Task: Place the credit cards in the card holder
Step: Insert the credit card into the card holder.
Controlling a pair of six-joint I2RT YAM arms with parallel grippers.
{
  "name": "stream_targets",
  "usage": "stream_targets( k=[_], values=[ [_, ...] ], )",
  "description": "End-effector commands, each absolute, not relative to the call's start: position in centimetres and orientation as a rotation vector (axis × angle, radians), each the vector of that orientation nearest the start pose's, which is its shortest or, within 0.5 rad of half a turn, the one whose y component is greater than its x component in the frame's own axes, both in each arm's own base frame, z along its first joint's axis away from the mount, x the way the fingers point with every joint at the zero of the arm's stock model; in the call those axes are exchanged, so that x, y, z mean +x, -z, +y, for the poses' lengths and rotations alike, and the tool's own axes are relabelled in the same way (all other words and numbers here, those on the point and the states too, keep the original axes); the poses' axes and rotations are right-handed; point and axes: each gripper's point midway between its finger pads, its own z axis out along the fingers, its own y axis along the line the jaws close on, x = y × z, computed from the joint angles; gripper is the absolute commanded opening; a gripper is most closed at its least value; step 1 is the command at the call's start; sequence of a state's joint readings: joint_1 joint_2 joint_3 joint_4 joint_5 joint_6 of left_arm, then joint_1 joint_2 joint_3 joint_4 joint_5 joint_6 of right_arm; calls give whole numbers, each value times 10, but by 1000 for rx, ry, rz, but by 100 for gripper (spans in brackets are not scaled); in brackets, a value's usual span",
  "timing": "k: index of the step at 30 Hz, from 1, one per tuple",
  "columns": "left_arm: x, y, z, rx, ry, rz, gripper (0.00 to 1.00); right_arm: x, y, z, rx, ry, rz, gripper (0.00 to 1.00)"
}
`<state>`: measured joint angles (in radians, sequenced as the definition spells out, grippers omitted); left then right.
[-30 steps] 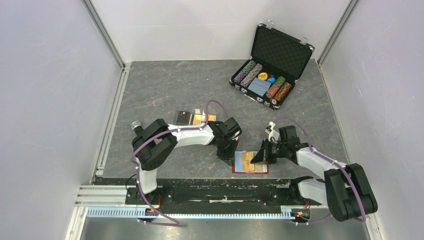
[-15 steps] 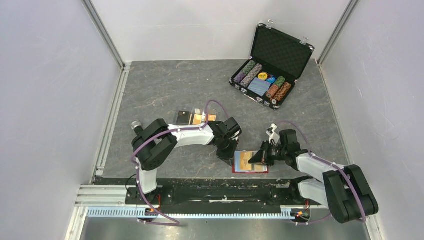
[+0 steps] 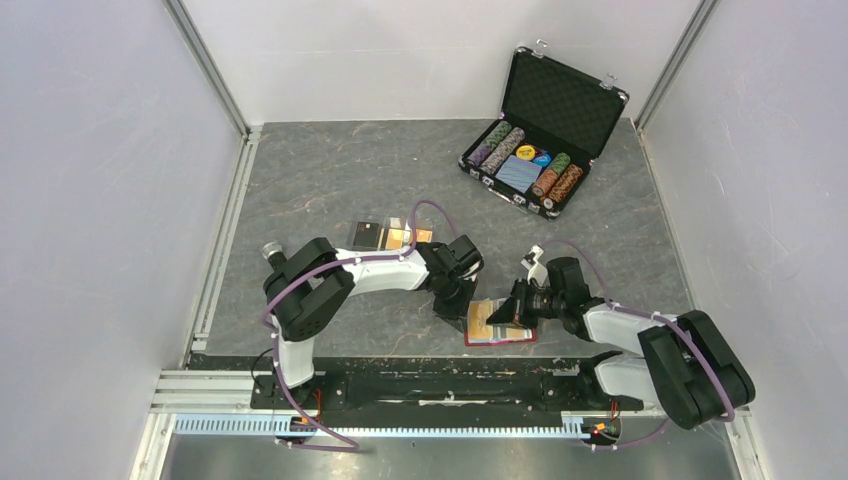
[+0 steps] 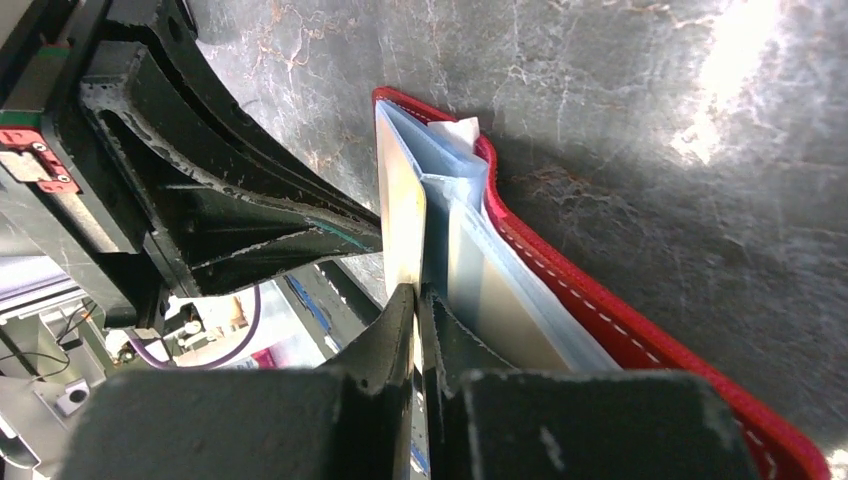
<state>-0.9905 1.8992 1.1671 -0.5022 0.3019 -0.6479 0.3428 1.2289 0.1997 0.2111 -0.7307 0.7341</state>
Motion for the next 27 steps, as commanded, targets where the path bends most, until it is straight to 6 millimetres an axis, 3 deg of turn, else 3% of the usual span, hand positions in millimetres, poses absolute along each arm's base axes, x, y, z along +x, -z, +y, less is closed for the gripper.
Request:
stream_targets(
  k=[1,12,19,27],
  values=[
    [158,-4,-346,540,557,2953,2,160,-29,211,96,-1352,2528,4],
    [177,-25,-333,470,504,2868,2,162,-32,219,-1,-1344,2542,16],
    [183,-35,-325,444,467,2823,7,164,-30,206,-82,-1191,2581,45],
    [188,-64,-340,404,617,2768,29,160,-40,200,-105,-1153,2564,75]
  ],
)
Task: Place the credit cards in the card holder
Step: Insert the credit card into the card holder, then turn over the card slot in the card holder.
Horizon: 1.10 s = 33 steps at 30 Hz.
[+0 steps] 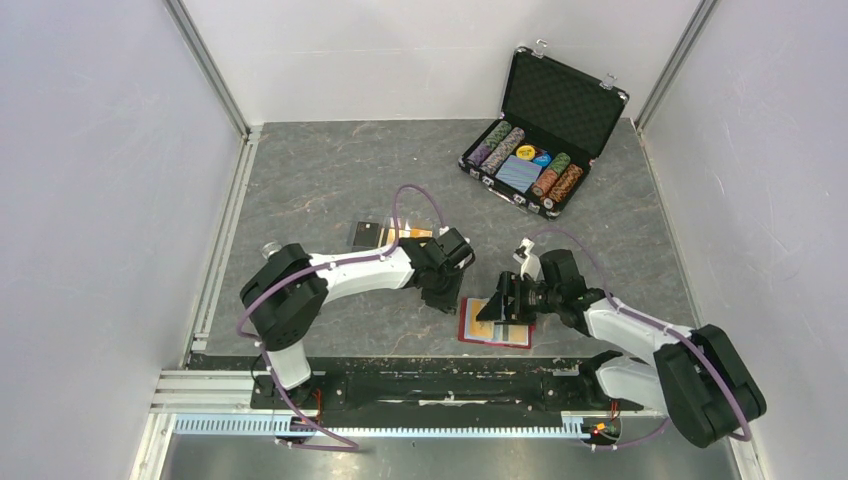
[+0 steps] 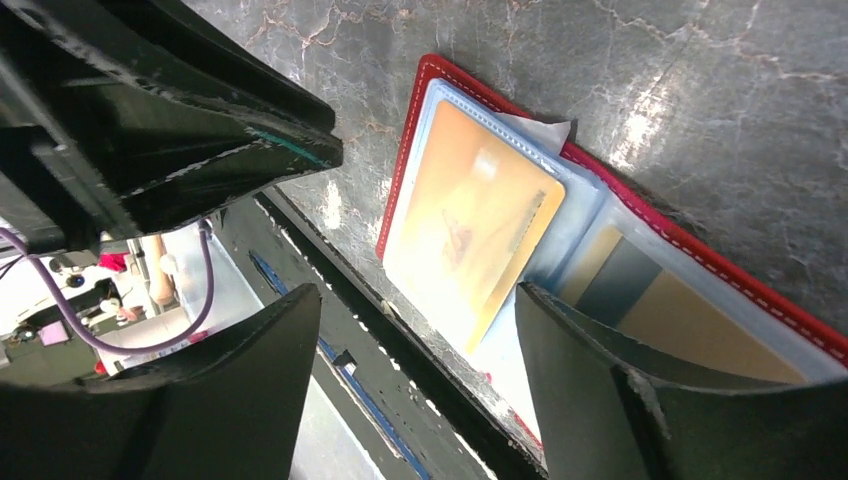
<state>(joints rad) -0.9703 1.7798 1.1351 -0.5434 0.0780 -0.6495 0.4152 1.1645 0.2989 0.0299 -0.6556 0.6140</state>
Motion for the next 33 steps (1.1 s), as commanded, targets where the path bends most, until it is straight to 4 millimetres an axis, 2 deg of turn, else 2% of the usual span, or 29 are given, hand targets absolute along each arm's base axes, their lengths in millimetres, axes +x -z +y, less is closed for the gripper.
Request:
stream_targets(
  k=[1,5,8,12,15,19,27,33],
  values=[
    [188,-69,-345,399,664,2761,31,162,-45,202,-115,-1162,2546,77],
    [188,-84,-366,385,869,2727,37,170,-61,205,-139,-1165,2496,77],
    [186,-87,-377,372,965,2725,38,173,-64,203,-163,-1131,2500,67],
    [182,-82,-386,344,1065,2742,38,176,-61,196,-200,-1052,2524,41],
    [179,-71,-386,317,1071,2780,40,176,-54,195,-194,-1041,2534,21],
    [180,-58,-381,275,1061,2816,42,169,-39,197,-157,-1089,2560,7],
    [177,-45,-381,266,1098,2846,38,159,-8,181,-142,-963,2671,0],
    [175,-39,-383,271,1109,2862,38,153,1,176,-137,-935,2703,0]
  ],
)
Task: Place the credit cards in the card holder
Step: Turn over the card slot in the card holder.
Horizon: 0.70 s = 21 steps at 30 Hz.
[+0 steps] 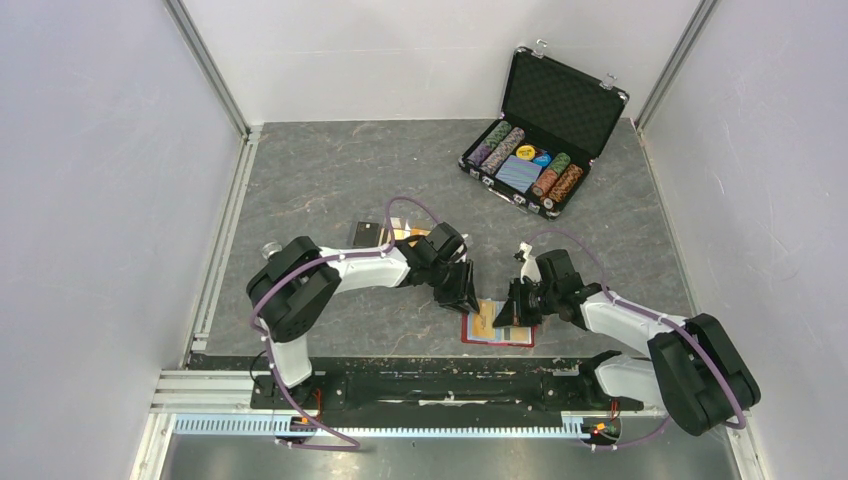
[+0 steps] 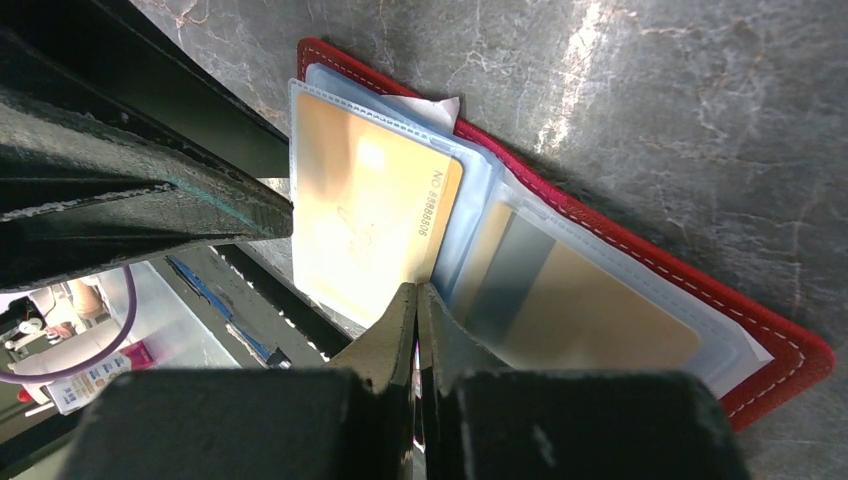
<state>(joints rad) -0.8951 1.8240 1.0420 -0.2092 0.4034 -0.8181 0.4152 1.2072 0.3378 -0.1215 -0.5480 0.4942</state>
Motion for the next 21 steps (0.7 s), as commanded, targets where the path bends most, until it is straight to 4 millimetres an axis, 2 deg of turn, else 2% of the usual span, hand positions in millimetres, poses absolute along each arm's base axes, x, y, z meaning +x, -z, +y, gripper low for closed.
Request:
stream_targets(
  k=[1,11,13,16,18,21],
  values=[
    [175,-38,-384,273,1113,2866,39,153,2,175,-134,-933,2705,0],
    [169,-33,-394,291,1196,2882,38,154,-1,177,-140,-942,2697,0],
    [169,-35,-396,295,1218,2872,32,157,-5,179,-146,-952,2681,0],
    [169,-40,-400,297,1256,2849,11,165,-16,184,-158,-974,2638,0],
    [169,-43,-400,298,1263,2840,2,171,-25,188,-165,-988,2603,0],
    [173,-46,-394,281,1226,2837,2,181,-40,192,-170,-1000,2556,0]
  ],
)
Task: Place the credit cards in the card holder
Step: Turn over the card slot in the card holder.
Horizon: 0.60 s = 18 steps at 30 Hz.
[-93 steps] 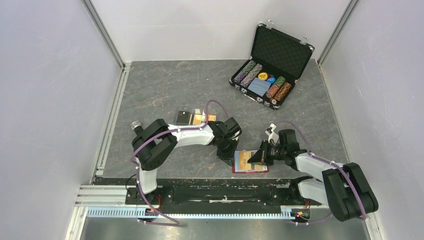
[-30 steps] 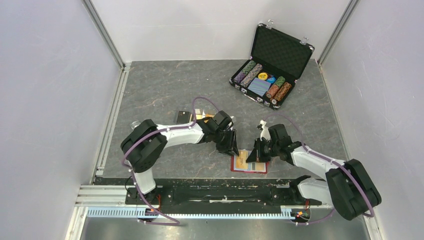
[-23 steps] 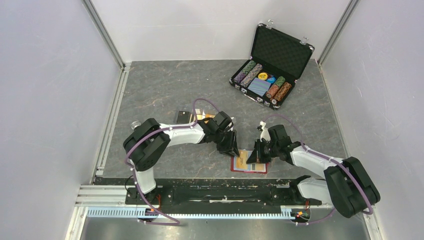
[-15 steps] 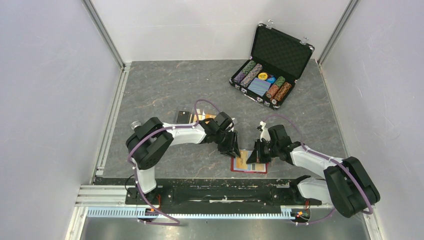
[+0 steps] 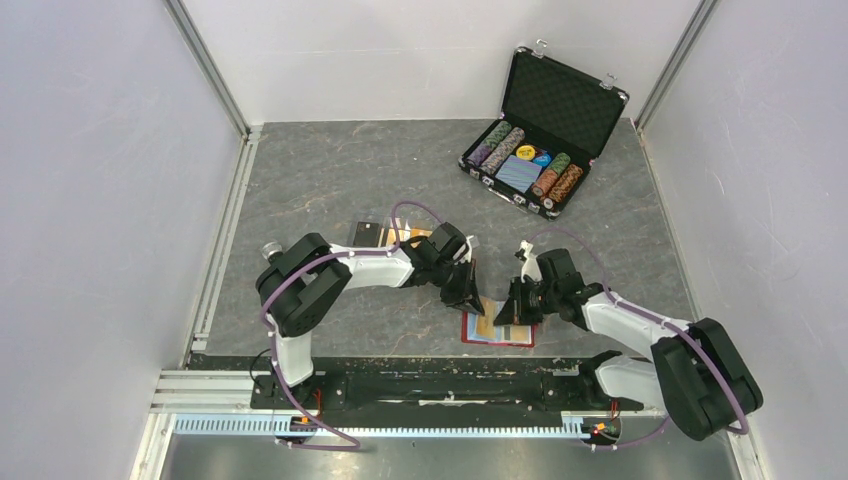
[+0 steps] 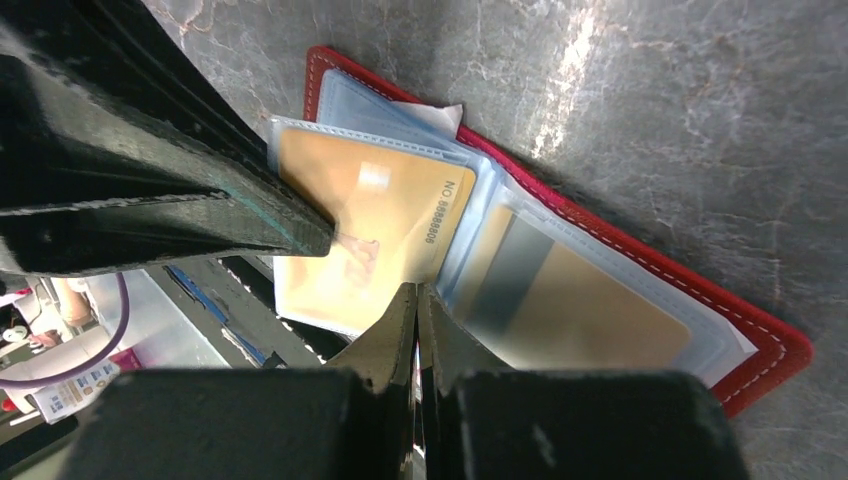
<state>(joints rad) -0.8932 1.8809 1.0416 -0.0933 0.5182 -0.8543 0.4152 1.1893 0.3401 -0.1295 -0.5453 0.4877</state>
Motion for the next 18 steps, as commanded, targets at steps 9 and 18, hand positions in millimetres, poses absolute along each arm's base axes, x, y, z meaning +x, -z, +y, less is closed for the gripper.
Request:
stream_targets(
  k=[9,18],
  values=[
    [179,-61,-383,297,1096,2850,16,204,-73,187,-156,-919,2470,0],
    [174,-75,-423,378,1257,2836,33,227,-100,159,-88,-745,2406,0]
  ],
)
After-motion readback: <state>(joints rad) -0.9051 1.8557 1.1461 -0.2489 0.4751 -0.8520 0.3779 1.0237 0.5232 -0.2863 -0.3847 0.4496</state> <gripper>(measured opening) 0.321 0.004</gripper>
